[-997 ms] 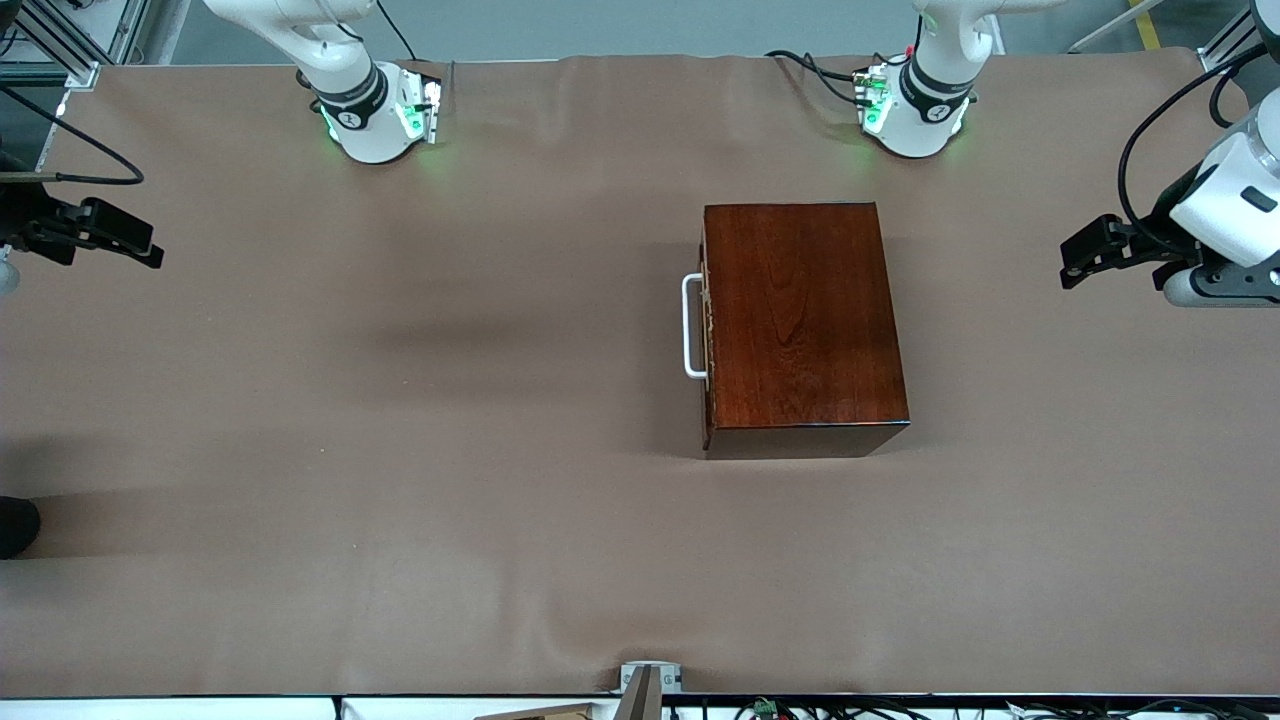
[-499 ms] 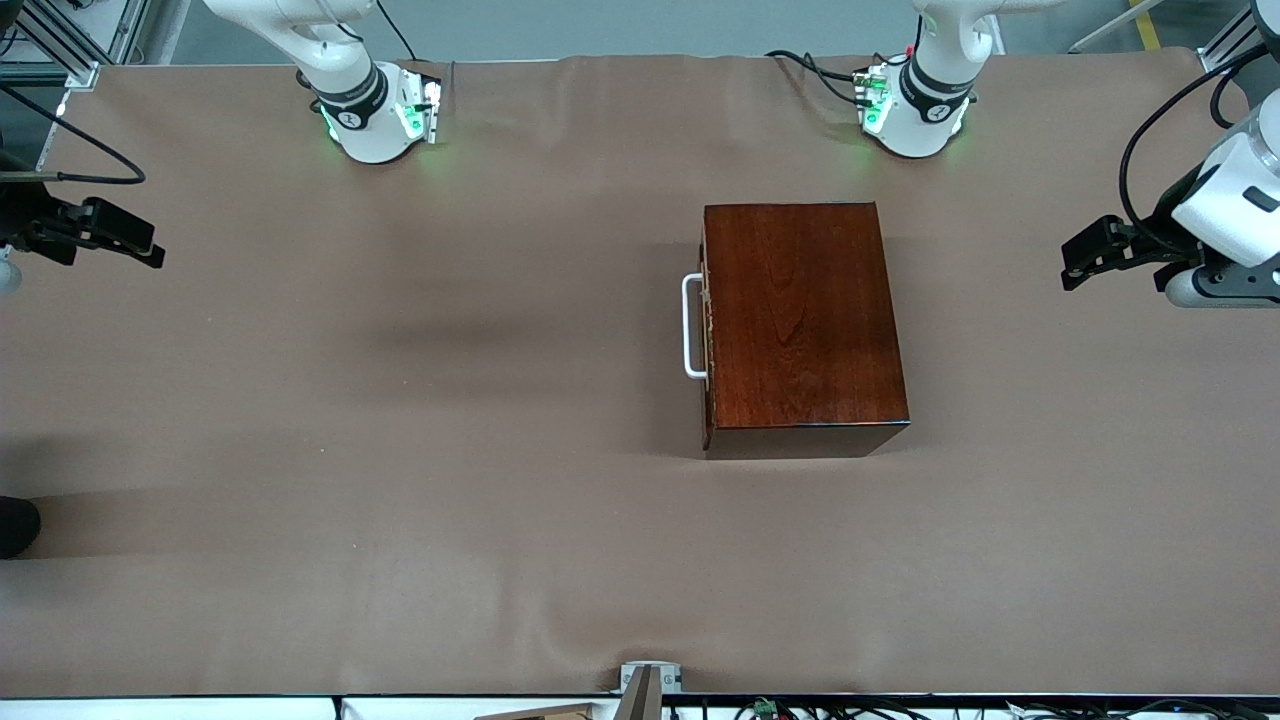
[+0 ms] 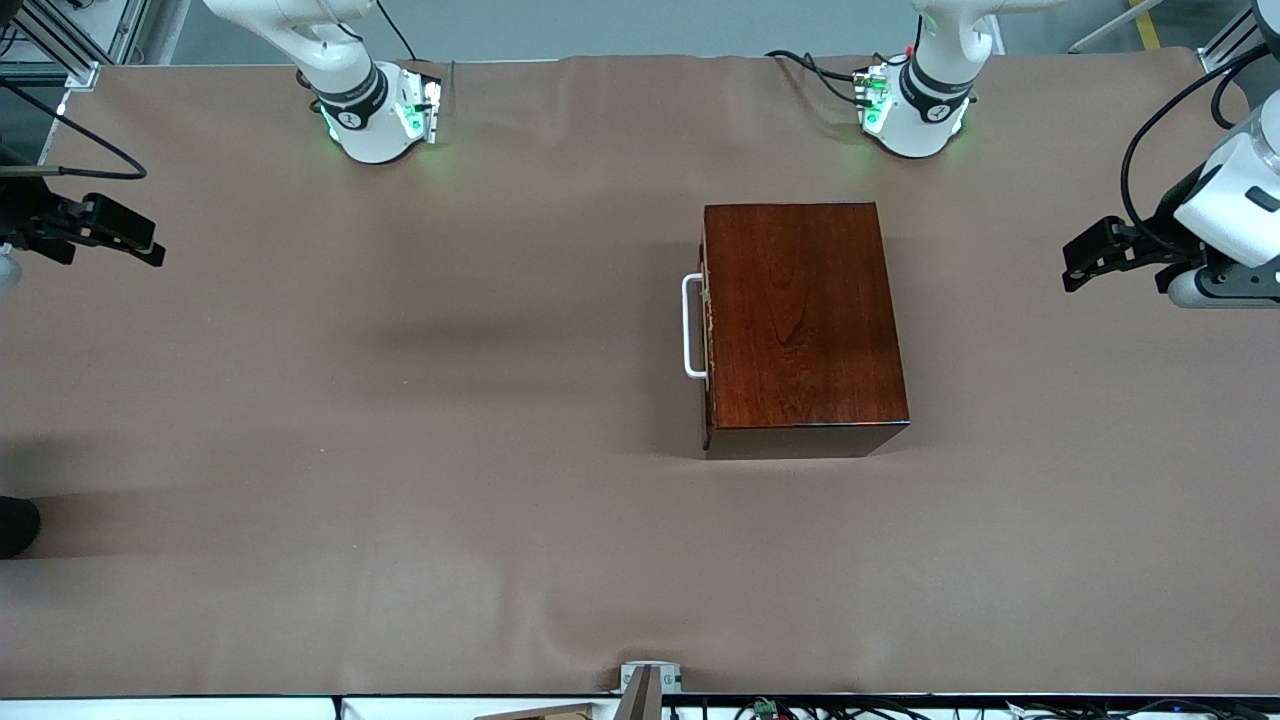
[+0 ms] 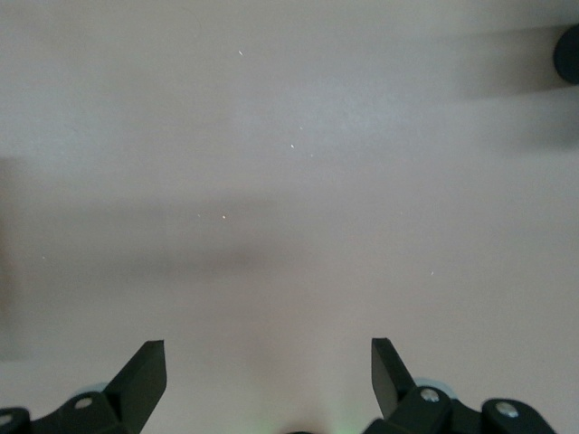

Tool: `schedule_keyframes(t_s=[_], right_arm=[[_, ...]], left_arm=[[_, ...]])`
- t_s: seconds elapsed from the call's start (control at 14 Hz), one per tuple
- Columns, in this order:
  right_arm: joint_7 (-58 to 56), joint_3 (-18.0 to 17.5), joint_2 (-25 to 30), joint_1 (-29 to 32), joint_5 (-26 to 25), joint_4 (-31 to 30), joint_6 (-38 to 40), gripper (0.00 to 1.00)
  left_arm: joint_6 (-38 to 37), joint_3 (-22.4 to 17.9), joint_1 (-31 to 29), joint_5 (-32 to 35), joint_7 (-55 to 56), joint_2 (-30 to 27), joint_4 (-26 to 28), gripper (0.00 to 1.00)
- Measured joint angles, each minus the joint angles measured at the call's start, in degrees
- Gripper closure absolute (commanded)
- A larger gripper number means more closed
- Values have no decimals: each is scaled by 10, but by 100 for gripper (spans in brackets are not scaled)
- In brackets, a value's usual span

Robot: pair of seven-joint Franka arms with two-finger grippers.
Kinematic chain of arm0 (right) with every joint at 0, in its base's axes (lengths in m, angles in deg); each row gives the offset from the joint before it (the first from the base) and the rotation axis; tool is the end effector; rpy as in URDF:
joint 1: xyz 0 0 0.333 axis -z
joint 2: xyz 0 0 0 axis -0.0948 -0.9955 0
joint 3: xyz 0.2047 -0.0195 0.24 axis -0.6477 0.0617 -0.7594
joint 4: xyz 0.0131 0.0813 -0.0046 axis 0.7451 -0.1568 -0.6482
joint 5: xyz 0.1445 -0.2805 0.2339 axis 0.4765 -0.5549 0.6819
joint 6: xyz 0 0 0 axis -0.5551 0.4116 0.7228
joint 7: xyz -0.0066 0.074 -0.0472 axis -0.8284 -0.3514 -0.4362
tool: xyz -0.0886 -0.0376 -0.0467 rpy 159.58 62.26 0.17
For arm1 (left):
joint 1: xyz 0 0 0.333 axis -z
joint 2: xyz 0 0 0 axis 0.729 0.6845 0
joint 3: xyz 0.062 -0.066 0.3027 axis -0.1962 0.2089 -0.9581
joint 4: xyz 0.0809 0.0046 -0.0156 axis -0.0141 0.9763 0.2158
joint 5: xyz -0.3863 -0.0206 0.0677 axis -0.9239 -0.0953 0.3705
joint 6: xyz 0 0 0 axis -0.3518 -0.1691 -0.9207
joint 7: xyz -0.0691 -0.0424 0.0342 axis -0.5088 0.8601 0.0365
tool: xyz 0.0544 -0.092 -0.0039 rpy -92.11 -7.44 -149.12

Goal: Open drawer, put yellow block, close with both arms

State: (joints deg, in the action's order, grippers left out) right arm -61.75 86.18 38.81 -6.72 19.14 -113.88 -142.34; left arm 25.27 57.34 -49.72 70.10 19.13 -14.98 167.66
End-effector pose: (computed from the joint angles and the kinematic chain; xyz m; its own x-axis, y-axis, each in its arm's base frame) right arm 0.5502 0.0028 0.6502 0.9982 -0.0322 -0.0508 -0.0324 -0.9995 -0.0036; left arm 0.5640 -0.0517 0.6204 0.9992 -0.0333 0.0203 -0.0330 -0.9994 -0.0140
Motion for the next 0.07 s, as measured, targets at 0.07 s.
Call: schedule_keyframes(t_s=[0.07], right_arm=[[0,0,0,-3,0,6,0,0]], left_arm=[[0,0,0,0,0,0,0,0]])
